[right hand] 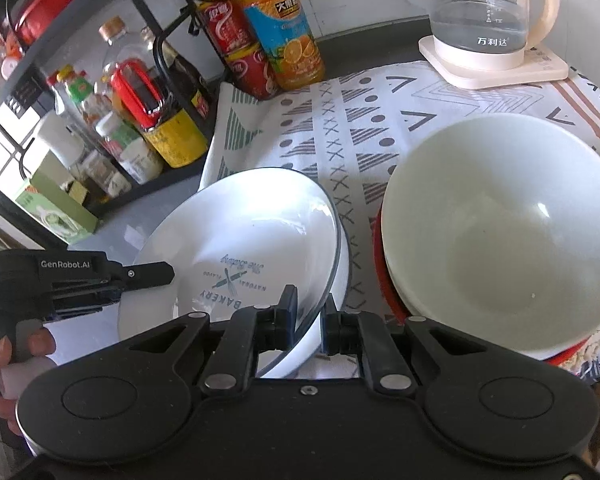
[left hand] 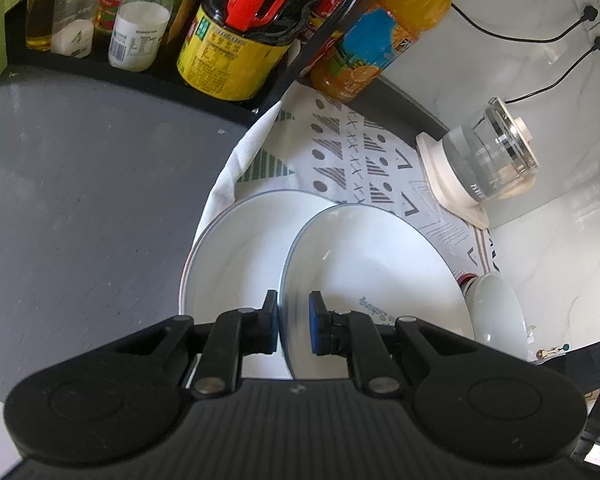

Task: Organize plates and bowls
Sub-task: 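Lift the 'Bakery' plate and carry it to the plate stack, then lower the 'Bakery' plate onto the 'Sweet' plate, open both grippers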

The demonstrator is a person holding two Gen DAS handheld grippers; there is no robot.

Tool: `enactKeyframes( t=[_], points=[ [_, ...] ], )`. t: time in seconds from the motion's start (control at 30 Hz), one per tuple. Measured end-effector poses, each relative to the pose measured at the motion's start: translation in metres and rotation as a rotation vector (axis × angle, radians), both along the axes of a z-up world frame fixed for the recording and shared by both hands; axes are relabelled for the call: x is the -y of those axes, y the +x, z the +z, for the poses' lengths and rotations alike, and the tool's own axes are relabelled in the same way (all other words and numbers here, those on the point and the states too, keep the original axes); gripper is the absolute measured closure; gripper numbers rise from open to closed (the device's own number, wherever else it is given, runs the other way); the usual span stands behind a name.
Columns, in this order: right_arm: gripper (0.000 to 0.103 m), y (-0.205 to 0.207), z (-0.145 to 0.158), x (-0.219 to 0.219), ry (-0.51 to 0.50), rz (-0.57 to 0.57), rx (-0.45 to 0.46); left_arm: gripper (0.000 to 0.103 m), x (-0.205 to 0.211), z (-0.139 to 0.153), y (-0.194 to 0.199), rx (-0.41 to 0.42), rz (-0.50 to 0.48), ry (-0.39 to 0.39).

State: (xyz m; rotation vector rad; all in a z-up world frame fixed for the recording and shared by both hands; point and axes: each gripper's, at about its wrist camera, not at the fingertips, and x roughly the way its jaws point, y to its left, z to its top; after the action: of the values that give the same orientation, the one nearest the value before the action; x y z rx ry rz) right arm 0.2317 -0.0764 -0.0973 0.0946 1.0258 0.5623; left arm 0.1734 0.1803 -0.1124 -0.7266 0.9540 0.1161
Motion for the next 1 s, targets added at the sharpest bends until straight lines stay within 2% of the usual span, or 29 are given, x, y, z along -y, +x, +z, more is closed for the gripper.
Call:
enactKeyframes(
  t=[0.53, 0.8, 1.0],
  points=[
    [0.09, -0.006, -0.011, -0.016, -0.124, 0.058, 0.022, 0.091, 0.007, -0.027, -0.001, -0.074, 0.009, 0.023],
    [0.09, -0.002, -0.016, -0.023, -0.178, 0.031, 0.037, 0.09, 0.009, -0.04, 0.005, -0.12, 0.005, 0.033],
    [0.09, 0.001, -0.017, -0.026, -0.192, 0.02, 0.05, 0.088, 0.011, -0.041, 0.012, -0.124, -0.001, 0.051]
  ],
)
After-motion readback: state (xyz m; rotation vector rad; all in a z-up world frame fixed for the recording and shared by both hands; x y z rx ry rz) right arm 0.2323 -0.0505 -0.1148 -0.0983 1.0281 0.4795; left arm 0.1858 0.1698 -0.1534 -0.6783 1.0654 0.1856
